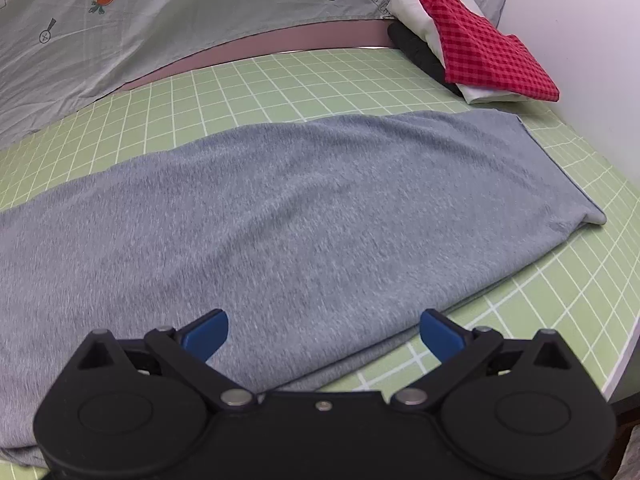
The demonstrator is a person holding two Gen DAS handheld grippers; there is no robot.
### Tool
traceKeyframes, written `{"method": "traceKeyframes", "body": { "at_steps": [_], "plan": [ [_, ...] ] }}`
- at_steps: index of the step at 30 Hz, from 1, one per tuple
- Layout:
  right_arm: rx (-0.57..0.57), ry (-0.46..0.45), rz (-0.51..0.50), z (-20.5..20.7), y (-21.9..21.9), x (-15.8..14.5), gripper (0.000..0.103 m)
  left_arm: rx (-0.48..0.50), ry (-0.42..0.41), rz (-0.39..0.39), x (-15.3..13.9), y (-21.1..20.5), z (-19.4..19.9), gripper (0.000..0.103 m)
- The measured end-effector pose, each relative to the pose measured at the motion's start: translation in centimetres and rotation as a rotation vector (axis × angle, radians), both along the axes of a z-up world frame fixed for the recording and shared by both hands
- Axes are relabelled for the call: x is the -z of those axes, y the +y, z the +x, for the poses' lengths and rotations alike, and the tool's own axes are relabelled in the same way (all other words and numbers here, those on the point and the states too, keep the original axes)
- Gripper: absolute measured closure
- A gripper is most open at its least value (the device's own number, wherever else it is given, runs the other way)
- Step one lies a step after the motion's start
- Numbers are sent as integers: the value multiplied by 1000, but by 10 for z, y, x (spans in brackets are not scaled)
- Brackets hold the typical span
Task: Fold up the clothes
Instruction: 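Grasp sweatpants waistband with left gripper and lift it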
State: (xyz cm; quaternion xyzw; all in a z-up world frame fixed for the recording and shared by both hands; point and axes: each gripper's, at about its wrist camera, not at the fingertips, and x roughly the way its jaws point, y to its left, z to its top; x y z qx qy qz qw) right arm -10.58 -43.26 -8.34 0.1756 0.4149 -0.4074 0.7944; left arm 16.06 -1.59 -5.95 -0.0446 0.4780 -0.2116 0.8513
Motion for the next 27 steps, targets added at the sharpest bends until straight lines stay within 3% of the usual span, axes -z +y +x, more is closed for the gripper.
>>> {"method": "traceKeyframes", "body": {
  "at_steps": [4, 6, 9, 15, 18, 20, 21, 23, 27],
  "plan": [
    [7, 11, 12, -1, 6, 4, 0, 123, 74, -98, -2, 1, 5, 54],
    [7, 14, 21, 0, 7, 6, 0, 144, 89, -95, 1, -4, 9, 53],
    [6, 21, 29, 3, 9, 9, 0, 142, 103, -39, 9, -13, 17, 53],
    [-5, 29, 22, 8, 12, 8, 0, 67, 174, -116, 18, -16, 38, 45],
    [2, 31, 24, 9, 11, 9, 0, 48, 169, -118, 20, -23, 39, 48],
    [5, 33, 27, 8, 11, 10, 0, 54, 152, -104, 19, -27, 36, 72],
    [6, 35, 28, 8, 11, 11, 0, 63, 142, -95, 18, -28, 34, 95],
    [3, 36, 31, 7, 10, 13, 0, 66, 110, -134, 11, -25, 26, 95],
    [-9, 37, 43, 6, 9, 18, 0, 81, 39, -305, -17, 1, 2, 96]
  ]
}}
